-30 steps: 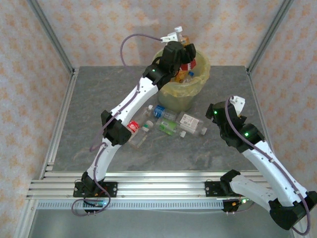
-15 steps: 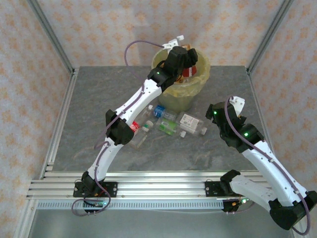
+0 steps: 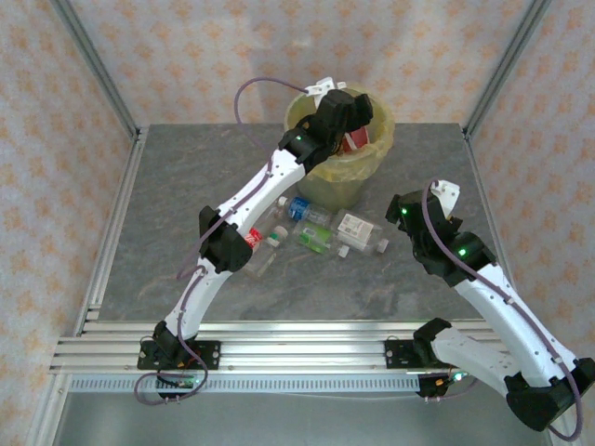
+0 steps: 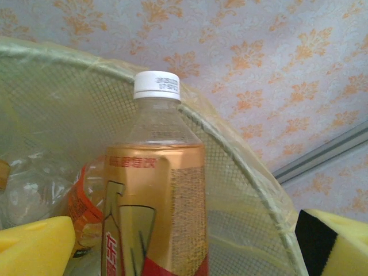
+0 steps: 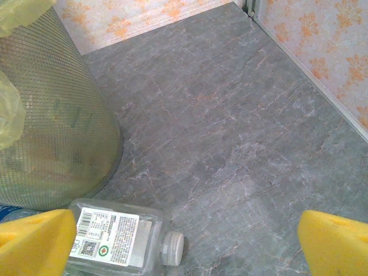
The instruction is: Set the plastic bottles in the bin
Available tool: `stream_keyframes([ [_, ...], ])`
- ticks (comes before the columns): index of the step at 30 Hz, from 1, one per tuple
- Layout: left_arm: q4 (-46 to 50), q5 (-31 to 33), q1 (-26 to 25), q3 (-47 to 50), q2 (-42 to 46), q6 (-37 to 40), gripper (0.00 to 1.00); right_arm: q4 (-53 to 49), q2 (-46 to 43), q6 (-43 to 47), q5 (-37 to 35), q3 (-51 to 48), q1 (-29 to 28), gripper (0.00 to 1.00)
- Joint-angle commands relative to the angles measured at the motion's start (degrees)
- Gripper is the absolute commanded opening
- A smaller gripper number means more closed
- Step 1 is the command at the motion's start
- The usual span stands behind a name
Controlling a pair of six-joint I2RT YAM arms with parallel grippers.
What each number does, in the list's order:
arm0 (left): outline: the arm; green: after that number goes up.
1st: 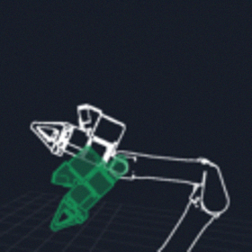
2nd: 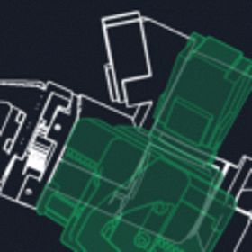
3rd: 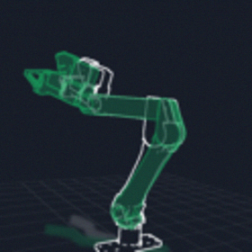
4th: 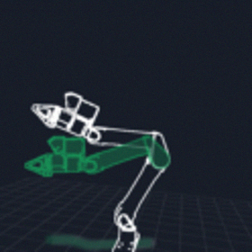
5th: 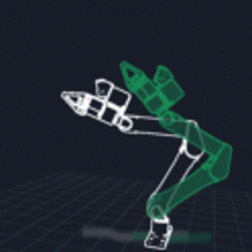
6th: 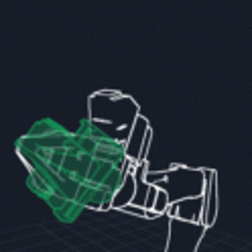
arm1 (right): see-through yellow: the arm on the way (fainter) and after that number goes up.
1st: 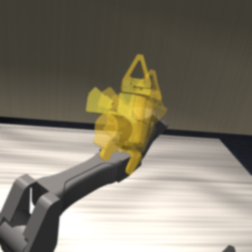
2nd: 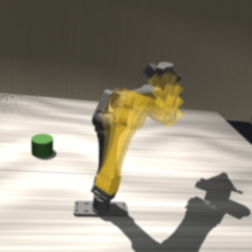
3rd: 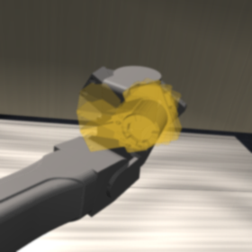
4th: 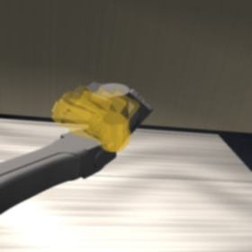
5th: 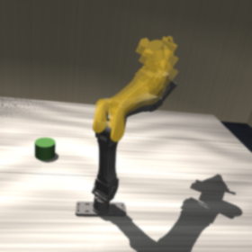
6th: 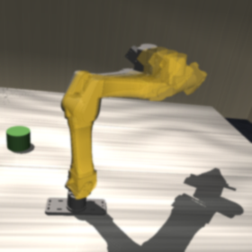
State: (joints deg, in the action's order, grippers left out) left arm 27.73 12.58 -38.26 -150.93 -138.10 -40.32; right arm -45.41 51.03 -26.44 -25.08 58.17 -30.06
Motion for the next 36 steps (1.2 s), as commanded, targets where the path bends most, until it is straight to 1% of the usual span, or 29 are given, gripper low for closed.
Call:
stream_keyframes([
  [1,0.94,3.49,-0.63,-0.31,4.61,2.21,0.99,-0.33,-0.58,-1.03,-0.61,-0.19,0.09,0.99],
  [4,-0.81,7.12,-0.51,-0.65,4.8,5.66,0.92,-0.62,-0.53,-1.07,-0.33,-0.16,0.09,0.99],
  [6,-1.61,9.63,-0.37,-2.06,4.28,9.0,0.91,-0.71,-0.58,-1.17,-0.14,-0.25,0.04,0.99],
  [10,-3.42,9.19,0.45,-5.51,2.41,17.0,0.89,-0.69,-0.58,-1.21,-0.14,-0.33,0.09,0.99],
  [13,-6.3,10.25,0.93,-6.66,1.25,22.47,0.78,-0.62,-0.58,-1.11,0.03,-0.19,0.09,0.99],
  [14,-7.2,9.62,1.27,-6.72,1.01,23.63,0.75,-0.56,-0.58,-1.09,0.1,-0.13,0.04,0.99],
  [16,-8.5,7.31,2.22,-6.92,0.28,24.29,0.74,-0.65,-0.5,-1.09,0.27,0.01,0.09,0.99],
  [20,-10.73,0.06,4.01,-7.0,-1.21,23.63,0.74,-1.14,-0.56,-1.38,0.3,0.14,0.08,0.99],
  [25,-12.47,-4.28,4.24,-7.61,-3.67,24.49,0.74,-1.13,-0.49,-1.82,0.29,-0.21,0.09,0.99],
  [26,-12.6,-4.45,4.24,-7.97,-4.3,24.63,0.73,-0.97,-0.42,-1.91,0.46,-0.24,0.09,0.99],
  [28,-12.18,-3.81,4.16,-9.07,-5.64,24.82,0.67,-0.88,-0.32,-2.02,0.73,-0.34,0.09,0.99],
  [29,-11.95,-3.22,4.16,-9.46,-6.19,25.0,0.66,-0.83,-0.31,-2.05,0.9,-0.43,0.04,0.99],
  [36,-8.79,0.21,4.16,-9.94,-8.22,25.75,0.66,-0.44,0.02,-2.45,1.17,-0.86,0.09,0.99],
])
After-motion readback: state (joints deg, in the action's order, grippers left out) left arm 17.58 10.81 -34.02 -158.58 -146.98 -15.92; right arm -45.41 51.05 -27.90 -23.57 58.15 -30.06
